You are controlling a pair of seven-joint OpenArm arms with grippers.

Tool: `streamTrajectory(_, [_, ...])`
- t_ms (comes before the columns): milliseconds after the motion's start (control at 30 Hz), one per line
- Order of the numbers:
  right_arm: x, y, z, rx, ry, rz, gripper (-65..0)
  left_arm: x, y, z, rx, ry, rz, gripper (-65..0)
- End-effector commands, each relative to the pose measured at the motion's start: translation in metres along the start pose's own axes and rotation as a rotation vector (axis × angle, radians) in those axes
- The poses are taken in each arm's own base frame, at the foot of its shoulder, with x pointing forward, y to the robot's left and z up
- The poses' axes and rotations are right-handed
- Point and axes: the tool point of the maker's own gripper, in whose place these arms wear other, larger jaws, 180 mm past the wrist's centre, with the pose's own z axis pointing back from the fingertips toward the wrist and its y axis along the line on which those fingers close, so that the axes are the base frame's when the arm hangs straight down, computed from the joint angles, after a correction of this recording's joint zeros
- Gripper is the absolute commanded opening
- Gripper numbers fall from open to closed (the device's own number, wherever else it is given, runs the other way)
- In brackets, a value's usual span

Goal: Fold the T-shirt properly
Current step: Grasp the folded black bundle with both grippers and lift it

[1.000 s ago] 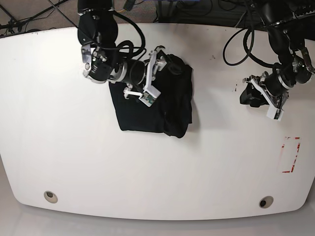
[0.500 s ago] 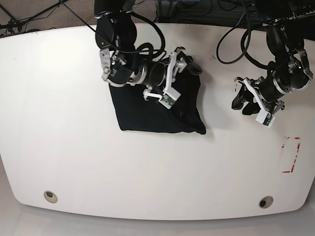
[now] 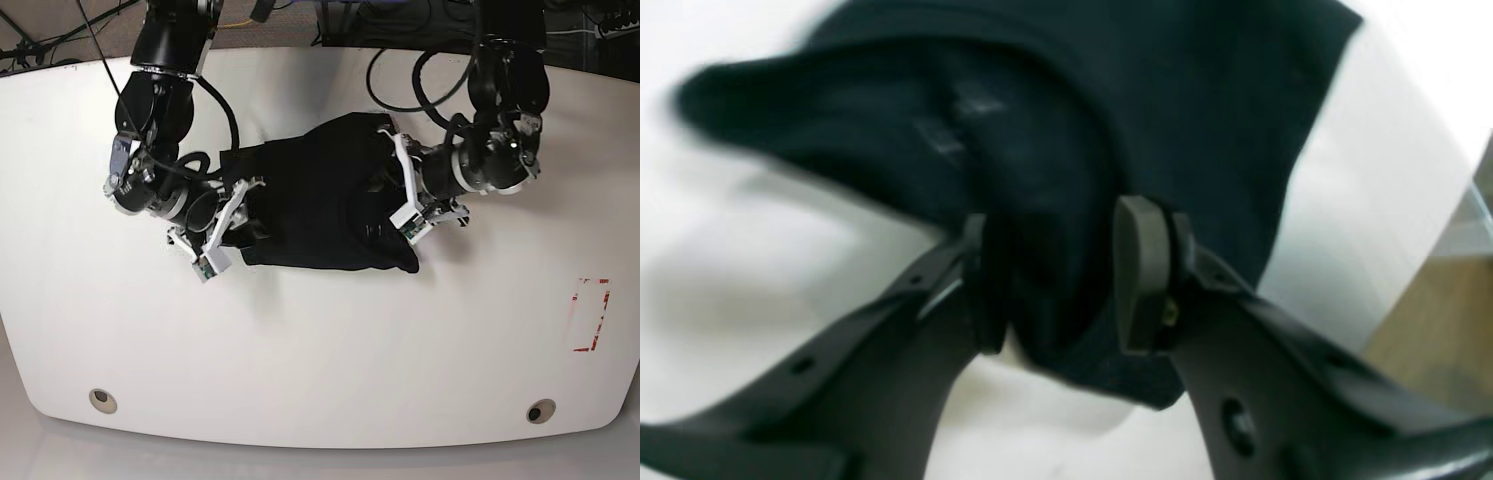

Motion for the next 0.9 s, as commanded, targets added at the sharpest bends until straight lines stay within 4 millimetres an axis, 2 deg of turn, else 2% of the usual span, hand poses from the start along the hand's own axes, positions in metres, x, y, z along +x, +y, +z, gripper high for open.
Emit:
streamTrajectory(0, [0.016, -0.026, -0.011, -0.001, -0.008, -0.028, -49.5, 0.014, -0.017, -0.010, -0.015, -0.018, -0.049, -42.5])
streamTrajectory(67, [0.022, -0.038, -0.019, 0.007, -0.011, -0.045, -53.1, 0.013, -0.025, -0.017, -0.018, 0.007, -0.078, -42.5])
streamTrajectory(200, [0.033, -0.047, -0.037, 0.041, 0.000, -0.036, -53.3, 0.001, -0.039, -0.029, -0.019, 0.073, -0.128, -42.5])
streamTrajectory(300, [0.036, -0.044, -0.052, 0.076, 0.011, -0.028, -53.3, -0.007, -0.039, -0.030, -0.002, 0.107, -0.146, -42.5])
streamTrajectory(433, [0.028, -0.047, -0.062, 0.091, 0.025, -0.012, -53.3, -0.018, -0.034, -0.033, -0.004, 0.140, -0.126, -42.5])
streamTrajectory(567, [0.015, -0.049, -0.061, 0.089, 0.059, 0.015, -53.4, -0.039, -0.022, -0.039, -0.008, 0.194, -0.110, -42.5])
streamTrajectory(733, [-0.002, -0.048, -0.059, 0.091, 0.091, 0.011, -53.9, -0.044, 0.002, -0.051, -0.005, 0.208, -0.088, -42.5])
streamTrajectory(867, [-0.026, -0.054, -0.052, 0.077, 0.133, -0.005, -54.1, -0.041, 0.020, -0.055, 0.016, 0.203, -0.079, -42.5])
